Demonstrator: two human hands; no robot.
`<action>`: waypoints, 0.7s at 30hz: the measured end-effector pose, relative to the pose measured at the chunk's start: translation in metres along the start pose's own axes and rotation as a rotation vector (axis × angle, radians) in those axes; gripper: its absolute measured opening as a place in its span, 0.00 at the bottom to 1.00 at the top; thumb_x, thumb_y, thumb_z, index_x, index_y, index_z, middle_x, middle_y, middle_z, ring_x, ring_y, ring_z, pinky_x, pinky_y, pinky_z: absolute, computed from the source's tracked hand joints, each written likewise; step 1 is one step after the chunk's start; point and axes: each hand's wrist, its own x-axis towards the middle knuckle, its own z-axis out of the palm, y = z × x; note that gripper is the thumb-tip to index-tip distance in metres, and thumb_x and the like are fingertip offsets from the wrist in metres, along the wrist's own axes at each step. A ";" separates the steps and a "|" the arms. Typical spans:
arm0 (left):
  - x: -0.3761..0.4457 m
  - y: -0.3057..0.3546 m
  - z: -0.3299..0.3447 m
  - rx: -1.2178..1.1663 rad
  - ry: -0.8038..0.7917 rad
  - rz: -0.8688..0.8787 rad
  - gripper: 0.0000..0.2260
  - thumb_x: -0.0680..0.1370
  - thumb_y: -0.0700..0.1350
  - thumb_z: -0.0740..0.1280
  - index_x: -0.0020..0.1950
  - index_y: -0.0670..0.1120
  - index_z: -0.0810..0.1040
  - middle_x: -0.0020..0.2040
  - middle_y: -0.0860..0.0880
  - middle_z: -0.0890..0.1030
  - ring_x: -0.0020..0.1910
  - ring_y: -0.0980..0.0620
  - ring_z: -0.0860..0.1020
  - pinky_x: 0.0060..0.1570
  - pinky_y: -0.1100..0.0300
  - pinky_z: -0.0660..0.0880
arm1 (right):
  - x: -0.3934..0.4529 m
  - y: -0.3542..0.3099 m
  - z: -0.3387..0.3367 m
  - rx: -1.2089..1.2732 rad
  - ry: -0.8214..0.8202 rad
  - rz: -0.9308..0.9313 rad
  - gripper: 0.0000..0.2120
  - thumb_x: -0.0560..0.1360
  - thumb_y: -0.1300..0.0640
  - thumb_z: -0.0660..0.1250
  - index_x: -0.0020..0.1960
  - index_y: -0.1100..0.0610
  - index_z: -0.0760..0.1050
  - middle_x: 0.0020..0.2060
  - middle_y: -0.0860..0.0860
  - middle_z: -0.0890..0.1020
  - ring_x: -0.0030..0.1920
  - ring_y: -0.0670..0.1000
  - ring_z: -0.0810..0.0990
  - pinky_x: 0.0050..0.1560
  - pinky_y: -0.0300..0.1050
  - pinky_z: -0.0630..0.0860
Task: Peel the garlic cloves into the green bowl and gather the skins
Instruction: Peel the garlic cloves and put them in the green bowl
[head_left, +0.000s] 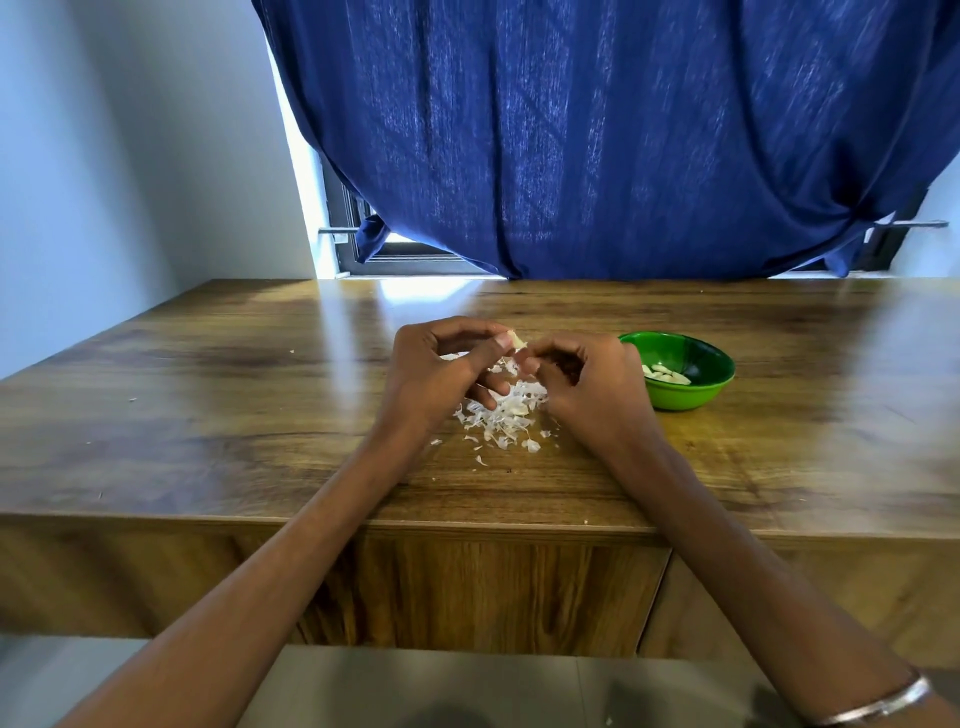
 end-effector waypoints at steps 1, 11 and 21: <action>0.000 0.000 0.000 0.000 0.001 0.000 0.02 0.76 0.37 0.75 0.48 0.41 0.86 0.42 0.43 0.87 0.29 0.47 0.82 0.28 0.58 0.78 | 0.000 0.000 0.000 0.001 -0.001 0.010 0.12 0.79 0.64 0.67 0.56 0.50 0.84 0.44 0.40 0.84 0.42 0.39 0.80 0.43 0.34 0.77; 0.002 -0.003 -0.001 -0.005 0.028 -0.003 0.02 0.77 0.38 0.75 0.48 0.42 0.86 0.42 0.45 0.88 0.30 0.47 0.82 0.29 0.58 0.77 | 0.001 0.001 0.000 -0.082 -0.134 0.029 0.05 0.72 0.57 0.77 0.44 0.47 0.84 0.39 0.40 0.83 0.39 0.38 0.81 0.43 0.32 0.76; -0.001 -0.003 0.002 0.043 0.037 0.029 0.02 0.76 0.38 0.76 0.47 0.40 0.86 0.39 0.45 0.87 0.28 0.47 0.81 0.28 0.58 0.76 | -0.001 0.001 0.000 0.032 0.018 0.025 0.10 0.79 0.63 0.68 0.57 0.54 0.83 0.45 0.41 0.83 0.45 0.37 0.81 0.52 0.34 0.79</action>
